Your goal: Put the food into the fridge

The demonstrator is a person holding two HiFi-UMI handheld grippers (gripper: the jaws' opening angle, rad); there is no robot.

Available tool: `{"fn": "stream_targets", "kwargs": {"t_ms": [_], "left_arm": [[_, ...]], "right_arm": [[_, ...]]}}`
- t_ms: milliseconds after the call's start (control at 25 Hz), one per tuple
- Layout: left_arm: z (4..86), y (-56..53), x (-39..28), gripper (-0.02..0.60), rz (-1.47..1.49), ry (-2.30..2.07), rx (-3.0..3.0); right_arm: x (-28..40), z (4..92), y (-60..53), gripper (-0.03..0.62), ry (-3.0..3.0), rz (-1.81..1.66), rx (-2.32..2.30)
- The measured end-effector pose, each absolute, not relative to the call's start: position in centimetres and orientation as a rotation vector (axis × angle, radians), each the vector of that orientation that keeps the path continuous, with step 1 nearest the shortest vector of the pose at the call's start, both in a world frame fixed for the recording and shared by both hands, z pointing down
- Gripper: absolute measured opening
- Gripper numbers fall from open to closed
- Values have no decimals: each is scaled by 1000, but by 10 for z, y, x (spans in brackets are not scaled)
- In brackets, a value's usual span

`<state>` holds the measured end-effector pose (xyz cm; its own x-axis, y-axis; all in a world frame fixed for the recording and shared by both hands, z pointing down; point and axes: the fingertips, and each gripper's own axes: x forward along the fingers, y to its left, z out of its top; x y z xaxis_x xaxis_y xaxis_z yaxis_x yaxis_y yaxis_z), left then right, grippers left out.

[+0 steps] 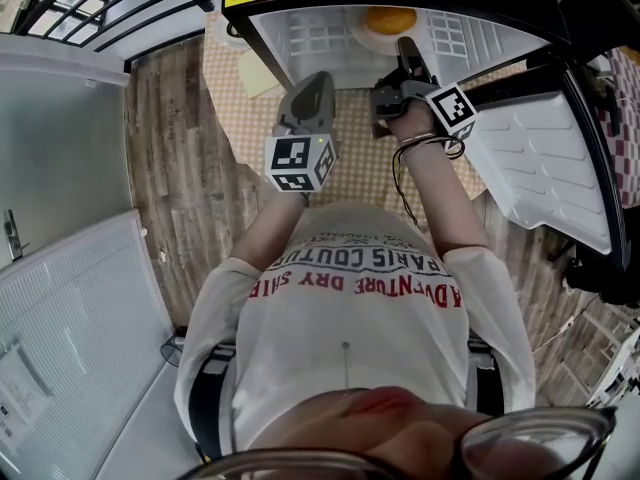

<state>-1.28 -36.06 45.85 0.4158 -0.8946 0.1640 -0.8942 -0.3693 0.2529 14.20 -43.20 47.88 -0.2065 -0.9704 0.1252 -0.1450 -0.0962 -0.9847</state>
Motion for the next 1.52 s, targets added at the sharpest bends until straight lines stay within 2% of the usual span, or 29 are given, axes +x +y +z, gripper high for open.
{"fn": "stream_targets", "kwargs": {"t_ms": [120, 440, 480, 560, 600, 720, 880, 1240, 1440, 1520], "left_arm": [[456, -357, -10, 31, -5, -1546, 2384], [444, -350, -9, 31, -18, -1549, 2410], [442, -349, -8, 31, -21, -1547, 2416], [438, -346, -5, 31, -26, -1543, 2423], [437, -345, -4, 31, -27, -1542, 2425], [435, -341, -1, 31, -32, -1536, 2428], [433, -334, 4, 31, -39, -1515, 2429], [434, -324, 20, 31, -23, -1470, 2456], [433, -320, 22, 31, 7, -1481, 2484], [432, -319, 22, 31, 21, -1488, 2498]], "right_arm": [[144, 477, -430, 241, 1468, -1374, -1317], [144, 478, -407, 240, 1588, -1347, -1344], [144, 480, -401, 210, 1642, -1329, -1373], [147, 488, -387, 81, 1746, -1300, -1443], [147, 492, -381, 56, 1783, -1296, -1467], [145, 499, -363, 26, 1880, -1287, -1476], [139, 497, -343, 25, 2055, -1198, -1489], [120, 456, -328, 25, 2647, -349, -1657], [110, 442, -320, 25, 2761, -60, -1676], [108, 442, -319, 25, 2773, -47, -1662]]}}
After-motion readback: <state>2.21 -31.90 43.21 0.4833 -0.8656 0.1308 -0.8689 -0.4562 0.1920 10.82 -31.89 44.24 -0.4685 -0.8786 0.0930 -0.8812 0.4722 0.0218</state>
